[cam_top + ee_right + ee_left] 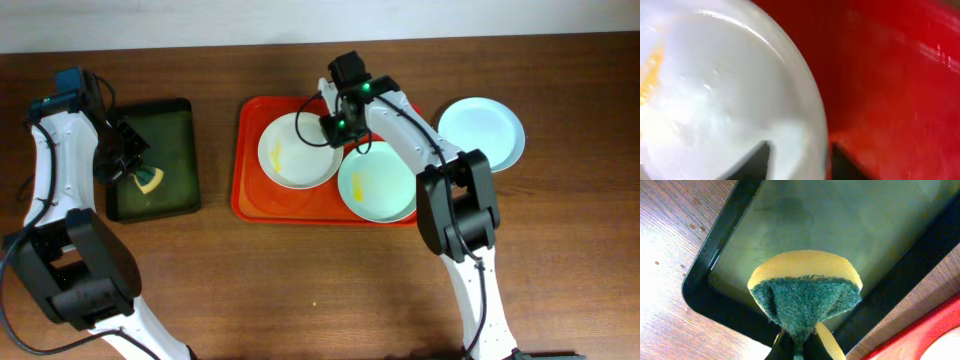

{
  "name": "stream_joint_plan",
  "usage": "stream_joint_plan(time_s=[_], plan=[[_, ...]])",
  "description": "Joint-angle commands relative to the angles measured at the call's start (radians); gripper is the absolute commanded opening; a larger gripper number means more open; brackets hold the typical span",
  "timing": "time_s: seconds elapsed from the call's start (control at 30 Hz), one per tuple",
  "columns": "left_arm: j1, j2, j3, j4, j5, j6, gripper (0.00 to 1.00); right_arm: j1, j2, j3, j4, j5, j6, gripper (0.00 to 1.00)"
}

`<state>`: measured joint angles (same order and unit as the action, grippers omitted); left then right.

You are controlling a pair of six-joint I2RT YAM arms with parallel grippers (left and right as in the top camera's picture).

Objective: Clean dirty plates on tray and stack at the side
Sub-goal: 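Reach the right gripper to the white plate rim and grip it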

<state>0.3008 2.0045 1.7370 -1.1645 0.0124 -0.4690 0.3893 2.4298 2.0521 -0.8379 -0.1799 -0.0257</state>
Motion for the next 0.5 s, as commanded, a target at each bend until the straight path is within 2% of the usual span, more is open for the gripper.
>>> stream_joint_plan(time_s=[0.0,0.27,0.3,0.37,0.4,0.47], plan=[[0.0,-0.008,-0.003,0.001,0.011,-0.004,0.0,0.002,0.014,0.01,0.044,0.013,-0.003,0.47],[0.0,-0.008,-0.003,0.001,0.011,-0.005,0.0,0.003,0.018,-0.074,0.073,0.042,-0.023,0.4],[0.0,-0.008,-0.003,0.001,0.011,-0.005,0.0,0.003,0.018,-0.083,0.073,0.041,-0.023,0.37],[0.0,-0.008,-0.003,0.003,0.011,-0.004,0.0,0.004,0.018,-0.088,0.06,0.033,-0.011,0.24],[0.0,-0.008,-0.003,0.005,0.01,0.0,0.0,0.004,0.018,-0.088,0.05,0.03,0.017,0.22],[0.001,-0.008,-0.003,0.015,0.006,0.0,0.0,0.004,0.018,-0.088,0.024,0.029,0.109,0.08]])
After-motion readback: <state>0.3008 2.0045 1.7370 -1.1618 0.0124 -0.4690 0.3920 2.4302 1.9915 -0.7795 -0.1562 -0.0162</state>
